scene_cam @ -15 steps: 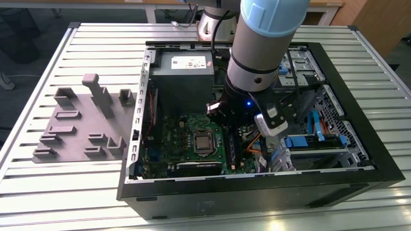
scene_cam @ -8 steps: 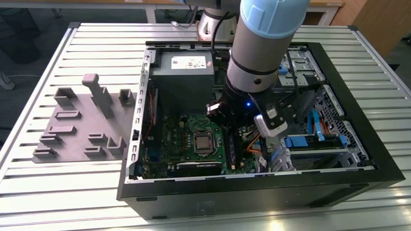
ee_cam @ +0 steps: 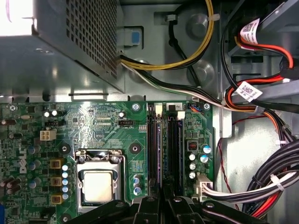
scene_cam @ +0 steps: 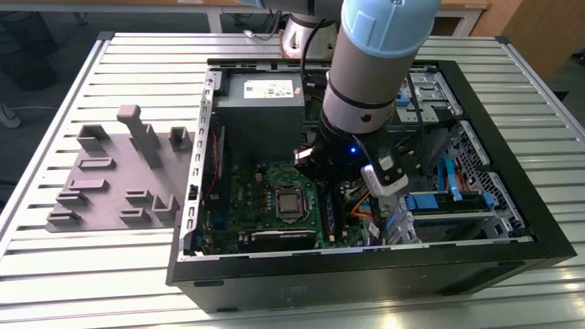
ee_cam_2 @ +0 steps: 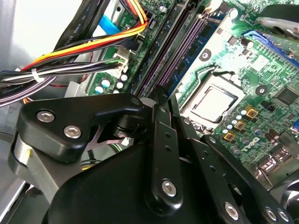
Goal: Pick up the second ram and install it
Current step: 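Insert the second ram into the second slot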
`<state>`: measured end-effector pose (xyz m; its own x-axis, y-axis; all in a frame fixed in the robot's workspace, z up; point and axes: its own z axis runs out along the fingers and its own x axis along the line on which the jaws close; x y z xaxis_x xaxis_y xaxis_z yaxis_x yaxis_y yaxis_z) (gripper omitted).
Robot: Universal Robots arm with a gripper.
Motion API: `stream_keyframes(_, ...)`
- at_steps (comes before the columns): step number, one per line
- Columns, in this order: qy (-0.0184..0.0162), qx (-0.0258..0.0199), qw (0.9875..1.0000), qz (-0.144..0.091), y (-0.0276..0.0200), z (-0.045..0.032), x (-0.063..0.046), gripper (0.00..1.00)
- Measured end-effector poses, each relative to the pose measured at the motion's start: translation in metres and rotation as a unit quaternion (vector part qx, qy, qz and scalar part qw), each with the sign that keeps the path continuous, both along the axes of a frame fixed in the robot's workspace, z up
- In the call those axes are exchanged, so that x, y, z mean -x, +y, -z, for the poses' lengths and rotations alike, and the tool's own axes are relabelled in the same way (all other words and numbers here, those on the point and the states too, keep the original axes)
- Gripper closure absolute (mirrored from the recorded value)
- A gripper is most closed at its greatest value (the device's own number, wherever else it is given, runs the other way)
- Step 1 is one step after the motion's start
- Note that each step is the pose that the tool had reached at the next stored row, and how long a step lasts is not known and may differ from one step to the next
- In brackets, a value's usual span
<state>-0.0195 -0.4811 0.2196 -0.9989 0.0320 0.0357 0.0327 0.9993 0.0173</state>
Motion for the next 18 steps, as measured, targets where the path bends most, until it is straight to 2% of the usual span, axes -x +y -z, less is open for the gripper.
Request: stream_keyframes(18, 0.0, -0.0002, 1.0, 0.003, 0.0003, 0.0034, -0.0002, 0.86)
